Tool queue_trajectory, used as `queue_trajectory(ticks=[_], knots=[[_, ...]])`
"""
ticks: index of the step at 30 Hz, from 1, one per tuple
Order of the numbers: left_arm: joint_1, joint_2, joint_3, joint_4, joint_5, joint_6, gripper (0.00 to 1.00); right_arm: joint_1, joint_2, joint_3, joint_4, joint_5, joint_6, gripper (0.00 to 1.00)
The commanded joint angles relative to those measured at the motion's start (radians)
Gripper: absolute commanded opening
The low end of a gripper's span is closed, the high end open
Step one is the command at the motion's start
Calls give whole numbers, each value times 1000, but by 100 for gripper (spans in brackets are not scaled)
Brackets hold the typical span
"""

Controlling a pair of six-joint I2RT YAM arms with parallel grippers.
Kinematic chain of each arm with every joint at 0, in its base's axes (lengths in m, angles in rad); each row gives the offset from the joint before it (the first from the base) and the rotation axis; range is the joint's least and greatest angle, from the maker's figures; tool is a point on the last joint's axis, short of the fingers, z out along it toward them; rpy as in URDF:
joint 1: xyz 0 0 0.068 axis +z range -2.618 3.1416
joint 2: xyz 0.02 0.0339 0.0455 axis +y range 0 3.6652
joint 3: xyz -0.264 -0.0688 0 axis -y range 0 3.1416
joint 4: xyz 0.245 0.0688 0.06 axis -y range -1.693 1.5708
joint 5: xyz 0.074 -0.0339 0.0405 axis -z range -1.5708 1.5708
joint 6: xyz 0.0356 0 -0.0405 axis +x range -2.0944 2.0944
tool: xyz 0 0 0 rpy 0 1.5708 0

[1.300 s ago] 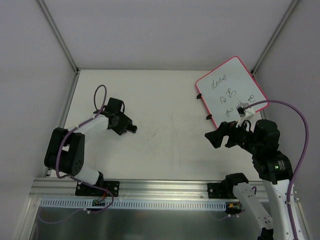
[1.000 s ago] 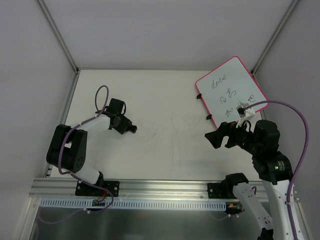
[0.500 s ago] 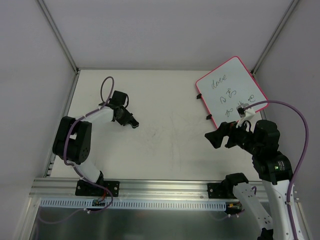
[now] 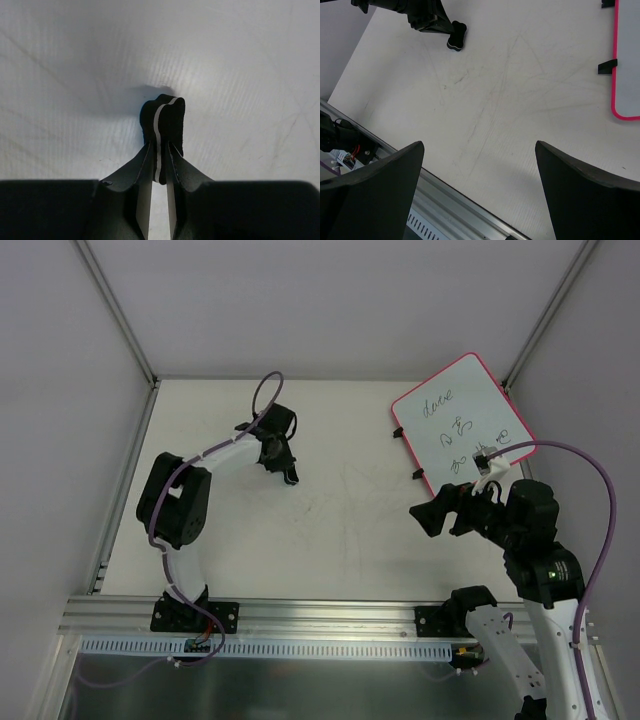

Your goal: Erase the whiteboard

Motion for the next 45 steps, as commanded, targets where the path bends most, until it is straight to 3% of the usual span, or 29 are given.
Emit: queue_trajectory(ticks=[1, 13, 20, 21, 24, 25, 28, 34, 42, 45], knots=[[-73, 23, 83, -65, -104, 119, 0, 5, 11, -9, 35, 2, 11, 99], [-266, 217, 347, -130, -222, 295, 1, 5, -15, -30, 34, 14, 34, 99], [-334, 260, 433, -154, -236, 317, 18, 5, -44, -40, 34, 17, 49, 99], [-334, 228, 435, -157, -228, 300, 32, 5, -46, -40, 34, 16, 52, 99], [-334, 151, 444, -159, -255, 300, 59, 5, -50, -37, 34, 11, 55, 99], [-332, 134, 444, -159, -272, 300, 75, 5, -49, -37, 34, 13, 55, 99], [-322, 83, 429, -164, -326, 279, 98, 5, -39, -37, 34, 13, 54, 99], [-250, 92, 373, -171, -248, 171, 97, 5, -33, -27, 34, 14, 48, 99], [-194, 189, 367, -176, -159, 75, 75, 4, -38, -30, 32, 8, 48, 99], [-193, 223, 375, -174, -147, 61, 71, 4, -39, -38, 32, 5, 49, 99]])
